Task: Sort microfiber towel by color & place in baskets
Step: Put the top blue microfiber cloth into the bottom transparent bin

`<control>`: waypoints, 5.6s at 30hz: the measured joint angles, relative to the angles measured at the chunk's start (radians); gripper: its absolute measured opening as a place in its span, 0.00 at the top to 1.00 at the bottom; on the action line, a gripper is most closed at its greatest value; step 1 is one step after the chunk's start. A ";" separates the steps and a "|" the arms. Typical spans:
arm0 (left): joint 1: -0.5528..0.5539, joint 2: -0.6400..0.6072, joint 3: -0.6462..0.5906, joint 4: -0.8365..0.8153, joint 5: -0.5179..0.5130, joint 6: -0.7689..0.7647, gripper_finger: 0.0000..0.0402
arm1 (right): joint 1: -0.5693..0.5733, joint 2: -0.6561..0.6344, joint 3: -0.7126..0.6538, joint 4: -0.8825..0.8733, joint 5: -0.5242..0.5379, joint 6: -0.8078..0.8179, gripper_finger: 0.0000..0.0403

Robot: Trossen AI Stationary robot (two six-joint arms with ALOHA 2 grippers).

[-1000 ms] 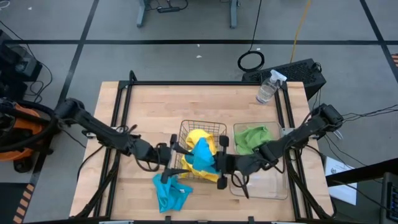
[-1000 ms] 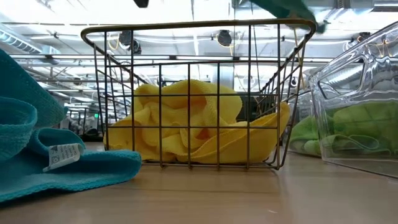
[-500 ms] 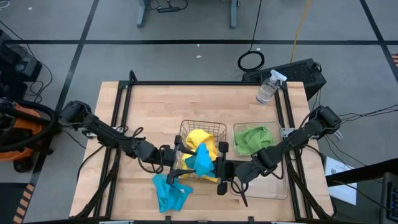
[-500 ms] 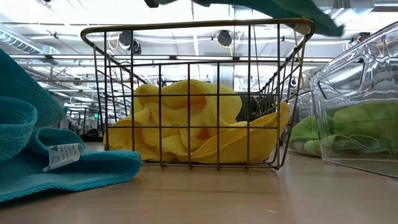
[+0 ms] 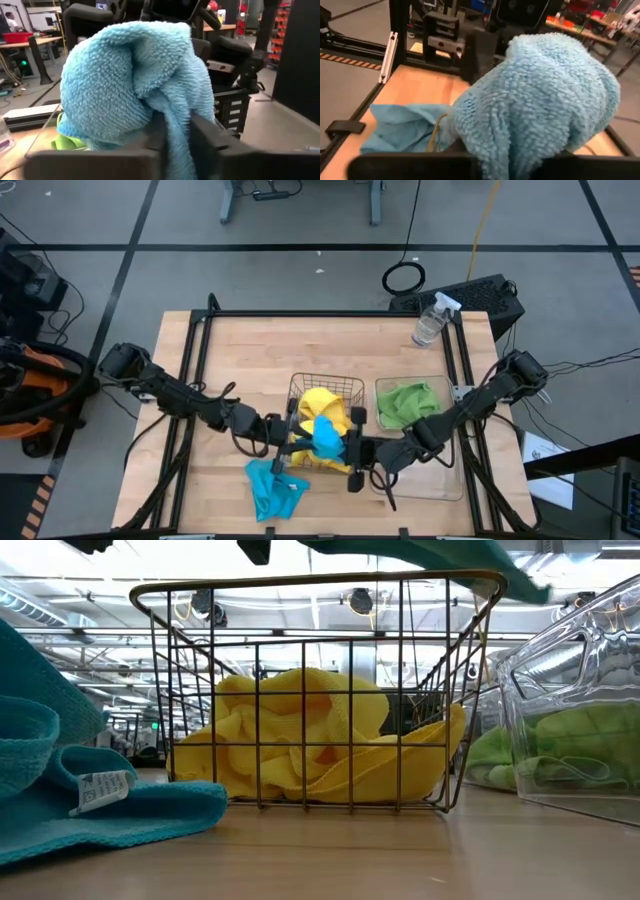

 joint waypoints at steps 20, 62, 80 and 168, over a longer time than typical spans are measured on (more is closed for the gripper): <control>0.001 -0.037 0.000 0.013 -0.054 0.057 0.98 | 0.152 -0.104 0.001 -0.615 -0.071 0.684 0.39; -0.031 -0.007 0.000 -0.048 -0.023 0.048 0.97 | 0.092 0.009 0.001 0.153 0.192 -0.249 0.34; -0.032 -0.007 0.000 -0.058 0.060 0.102 0.97 | 0.084 0.009 0.001 0.130 0.238 -0.116 0.23; -0.471 0.030 0.000 -0.270 -0.490 -0.210 0.27 | 0.502 0.054 0.315 -1.571 0.184 1.552 0.99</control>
